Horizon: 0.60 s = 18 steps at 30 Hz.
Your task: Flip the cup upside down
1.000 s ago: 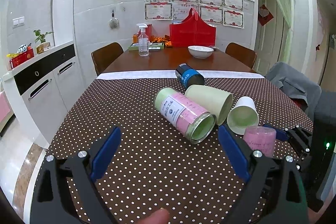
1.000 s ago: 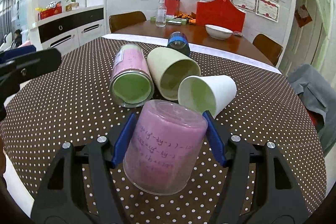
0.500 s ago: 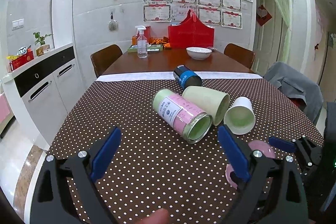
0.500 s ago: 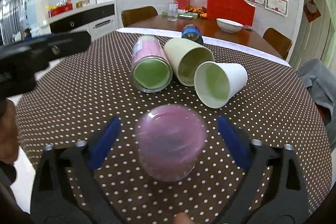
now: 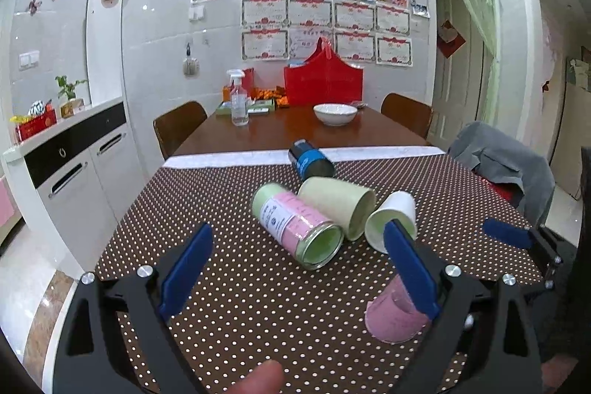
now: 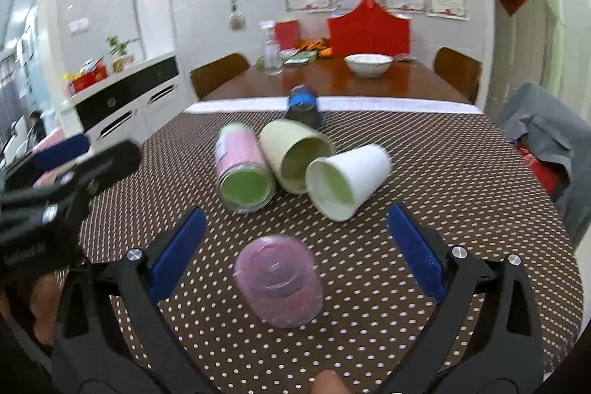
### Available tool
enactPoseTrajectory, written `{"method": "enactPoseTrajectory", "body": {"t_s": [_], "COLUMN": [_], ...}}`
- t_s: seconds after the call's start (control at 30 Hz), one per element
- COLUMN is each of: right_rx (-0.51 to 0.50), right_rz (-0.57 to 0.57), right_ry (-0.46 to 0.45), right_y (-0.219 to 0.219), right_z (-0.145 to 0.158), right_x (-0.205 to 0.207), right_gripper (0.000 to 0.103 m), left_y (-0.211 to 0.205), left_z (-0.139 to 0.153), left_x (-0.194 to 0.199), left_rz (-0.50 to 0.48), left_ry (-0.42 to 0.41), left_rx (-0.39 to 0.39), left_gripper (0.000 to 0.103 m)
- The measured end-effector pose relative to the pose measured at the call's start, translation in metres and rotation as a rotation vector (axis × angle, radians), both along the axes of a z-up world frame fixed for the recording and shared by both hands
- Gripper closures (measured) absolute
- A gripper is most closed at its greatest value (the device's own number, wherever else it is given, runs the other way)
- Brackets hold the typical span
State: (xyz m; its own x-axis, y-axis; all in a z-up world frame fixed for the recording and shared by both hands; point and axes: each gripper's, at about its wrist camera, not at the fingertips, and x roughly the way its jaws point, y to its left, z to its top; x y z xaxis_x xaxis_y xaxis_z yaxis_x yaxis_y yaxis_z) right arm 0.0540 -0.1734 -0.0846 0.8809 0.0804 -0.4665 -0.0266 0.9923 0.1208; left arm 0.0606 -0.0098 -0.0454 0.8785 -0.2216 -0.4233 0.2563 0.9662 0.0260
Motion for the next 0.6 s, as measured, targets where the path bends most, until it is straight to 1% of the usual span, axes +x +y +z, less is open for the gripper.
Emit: {"method": "enactPoseTrajectory", "body": {"t_s": [0.07, 0.17, 0.3, 0.43, 0.6], "right_rx": [-0.010, -0.017, -0.009, 0.001, -0.014], "right_rz": [-0.030, -0.085, -0.141, -0.161, -0.172], "right_ry": [-0.013, -0.024, -0.048, -0.066, -0.106], "right_y": [-0.003, -0.010, -0.019, -0.025, -0.024], "right_z": [0.008, 0.018, 0.028, 0.037, 0.049], "right_x": [-0.003, -0.007, -0.017, -0.028, -0.044], "right_gripper": [0.006, 0.006, 0.006, 0.006, 0.006], "left_y": [-0.001, -0.004, -0.005, -0.006, -0.011], "left_z": [0.007, 0.019, 0.030, 0.039, 0.045], "left_x": [-0.006, -0.016, -0.027, -0.038, -0.051], "left_rz": [-0.002, 0.013, 0.020, 0.024, 0.011], "left_ry": [-0.025, -0.064, -0.093, -0.115, -0.130], "left_rx": [-0.009, 0.001, 0.005, 0.010, 0.015], "left_gripper": [0.011, 0.011, 0.011, 0.011, 0.011]}}
